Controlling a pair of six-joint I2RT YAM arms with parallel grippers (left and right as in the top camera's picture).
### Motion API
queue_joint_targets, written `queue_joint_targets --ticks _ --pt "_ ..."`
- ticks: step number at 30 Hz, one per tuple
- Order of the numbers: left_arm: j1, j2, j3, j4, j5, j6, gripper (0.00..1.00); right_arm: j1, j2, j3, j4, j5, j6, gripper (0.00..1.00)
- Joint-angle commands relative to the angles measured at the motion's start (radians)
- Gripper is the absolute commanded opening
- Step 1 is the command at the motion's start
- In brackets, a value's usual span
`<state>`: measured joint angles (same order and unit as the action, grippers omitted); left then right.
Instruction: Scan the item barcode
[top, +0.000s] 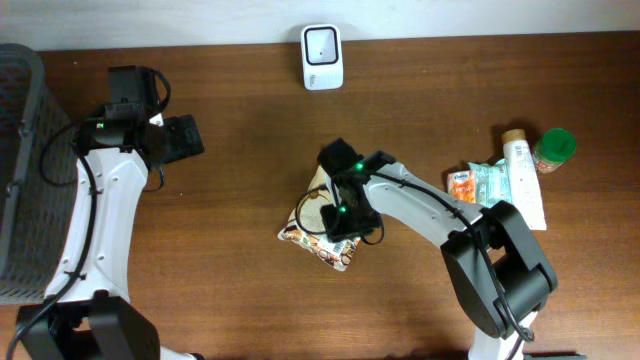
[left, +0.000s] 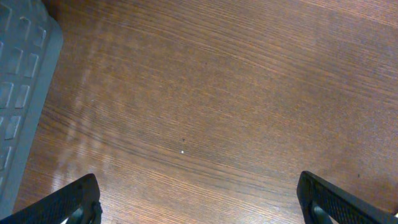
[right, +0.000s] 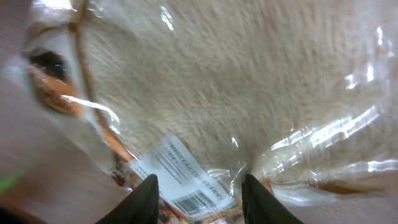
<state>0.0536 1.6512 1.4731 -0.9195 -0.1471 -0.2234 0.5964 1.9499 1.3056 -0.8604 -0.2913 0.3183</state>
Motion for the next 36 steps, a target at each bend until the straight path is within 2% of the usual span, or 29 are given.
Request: queue_joint_targets --ticks 1,5,13,18,24,36 --pt "0.002 -0.004 0.014 0.002 -0.008 0.019 0.99 0.016 0.014 0.020 0.070 -0.061 0.075 0.37" --pt "0.002 -0.004 0.014 0.002 -0.008 0.019 0.99 0.018 0.021 0.022 0.082 -0.027 0.087 0.36" --pt "0.002 -0.004 0.014 0.002 -0.008 0.019 0.99 -0.002 0.007 0.169 -0.167 0.006 0.080 0.35" --pt "0.002 -0.004 0.014 0.002 -0.008 0.019 0.99 0.006 0.011 0.163 -0.335 0.223 0.234 0.35" --pt "0.002 -0.004 0.014 0.002 -0.008 0.019 0.99 0.040 0.053 0.086 -0.319 0.201 0.319 0.35" --pt "0.002 -0.004 0.014 0.002 -0.008 0.019 0.99 0.125 0.088 0.085 -0.208 0.141 0.379 0.37"
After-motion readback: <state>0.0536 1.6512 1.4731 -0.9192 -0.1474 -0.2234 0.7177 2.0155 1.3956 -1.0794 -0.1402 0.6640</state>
